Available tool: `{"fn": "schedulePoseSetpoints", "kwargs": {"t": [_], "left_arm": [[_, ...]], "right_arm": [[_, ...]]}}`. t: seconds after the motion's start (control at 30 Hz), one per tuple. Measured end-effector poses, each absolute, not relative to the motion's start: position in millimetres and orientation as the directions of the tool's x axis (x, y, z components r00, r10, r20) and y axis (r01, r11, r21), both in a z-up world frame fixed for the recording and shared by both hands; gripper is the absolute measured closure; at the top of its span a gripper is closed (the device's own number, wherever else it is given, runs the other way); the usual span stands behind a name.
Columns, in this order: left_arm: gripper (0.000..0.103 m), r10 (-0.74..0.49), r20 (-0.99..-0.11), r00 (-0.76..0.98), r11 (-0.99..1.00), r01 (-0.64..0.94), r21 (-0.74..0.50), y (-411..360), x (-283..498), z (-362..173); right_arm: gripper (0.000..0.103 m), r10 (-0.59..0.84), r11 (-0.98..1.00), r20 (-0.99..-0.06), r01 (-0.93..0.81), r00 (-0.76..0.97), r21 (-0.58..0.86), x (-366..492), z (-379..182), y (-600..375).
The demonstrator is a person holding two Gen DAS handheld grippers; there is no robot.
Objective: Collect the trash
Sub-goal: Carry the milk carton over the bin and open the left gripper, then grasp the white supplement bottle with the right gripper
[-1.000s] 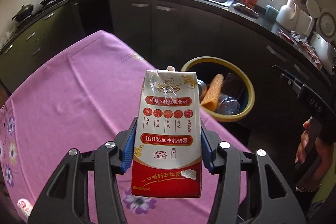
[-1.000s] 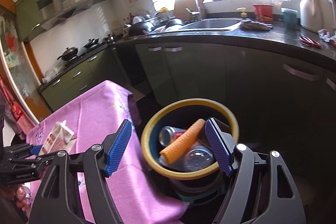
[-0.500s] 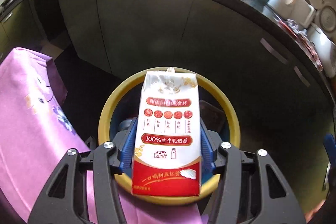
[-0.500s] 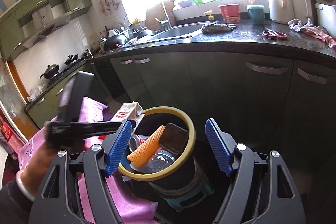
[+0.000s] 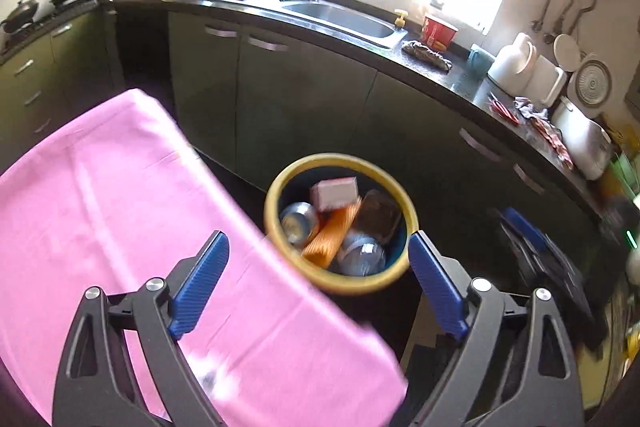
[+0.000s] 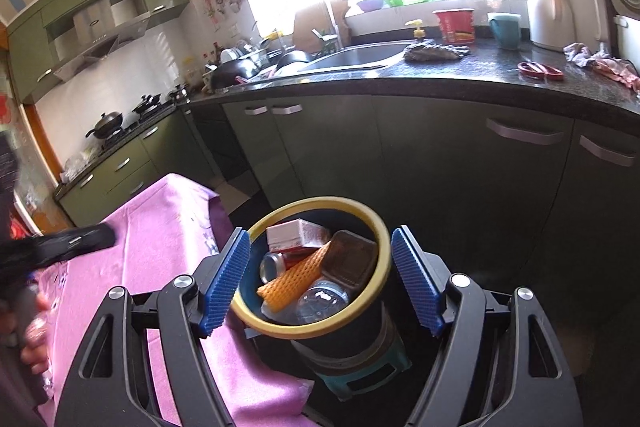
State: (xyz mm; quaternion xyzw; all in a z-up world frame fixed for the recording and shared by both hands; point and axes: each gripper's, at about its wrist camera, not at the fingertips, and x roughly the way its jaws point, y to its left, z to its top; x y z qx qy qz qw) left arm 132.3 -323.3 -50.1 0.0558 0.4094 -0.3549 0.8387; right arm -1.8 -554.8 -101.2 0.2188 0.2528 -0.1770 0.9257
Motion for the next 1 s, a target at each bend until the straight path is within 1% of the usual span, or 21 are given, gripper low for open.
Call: {"fn": "schedulePoseSetpoints", "kwargs": {"t": [0.13, 0.27, 0.33, 0.47, 0.53, 0.6, 0.67, 0.77, 0.87, 1.0], "left_arm": [[0.017, -0.501, -0.729, 0.466, 0.797, 0.577, -0.179, -260.7, 102.9, -46.2], [0.017, -0.43, -0.727, 0.535, 0.87, 0.46, -0.176, -185.2, 81.4, -39.1], [0.017, -0.383, -0.718, 0.581, 0.906, 0.39, -0.168, -145.8, 73.4, -32.0], [0.017, -0.222, -0.7, 0.679, 0.971, 0.216, -0.098, -72.1, 55.2, -16.4], [0.016, -0.174, -0.687, 0.705, 0.984, 0.148, -0.098, -43.5, 44.9, -11.8], [0.016, -0.131, -0.679, 0.723, 0.991, 0.082, -0.104, -15.5, 34.6, -7.6], [0.015, -0.096, -0.668, 0.738, 0.994, 0.035, -0.105, 4.1, 27.7, -4.1], [0.014, -0.06, -0.651, 0.757, 0.994, -0.014, -0.108, 27.3, 19.8, 1.7], [0.014, -0.039, -0.637, 0.77, 0.993, -0.042, -0.11, 40.5, 14.8, 5.1], [0.013, 0.005, -0.618, 0.786, 0.989, -0.097, -0.114, 58.3, 9.9, 8.3]], "right_arm": [[0.03, -0.149, 0.876, -0.558, 0.371, 0.816, 0.308, 16.7, -103.6, -531.6], [0.03, -0.031, 0.916, -0.566, 0.25, 0.823, 0.314, 39.8, -103.5, -491.5], [0.03, 0.052, 0.931, -0.575, 0.169, 0.817, 0.324, 52.6, -104.4, -467.4], [0.03, 0.227, 0.94, -0.597, -0.012, 0.77, 0.341, 80.9, -108.5, -406.9], [0.03, 0.332, 0.923, -0.604, -0.118, 0.724, 0.365, 96.3, -110.1, -371.8], [0.03, 0.405, 0.905, -0.606, -0.205, 0.684, 0.374, 105.5, -112.2, -333.9], [0.03, 0.486, 0.872, -0.604, -0.303, 0.632, 0.384, 113.4, -112.1, -291.4], [0.032, 0.57, 0.82, -0.607, -0.42, 0.553, 0.388, 117.4, -114.2, -231.1], [0.037, 0.618, 0.775, -0.616, -0.508, 0.489, 0.375, 120.3, -116.9, -176.1], [0.038, 0.639, 0.741, -0.634, -0.569, 0.435, 0.357, 130.5, -120.2, -116.7]]}}
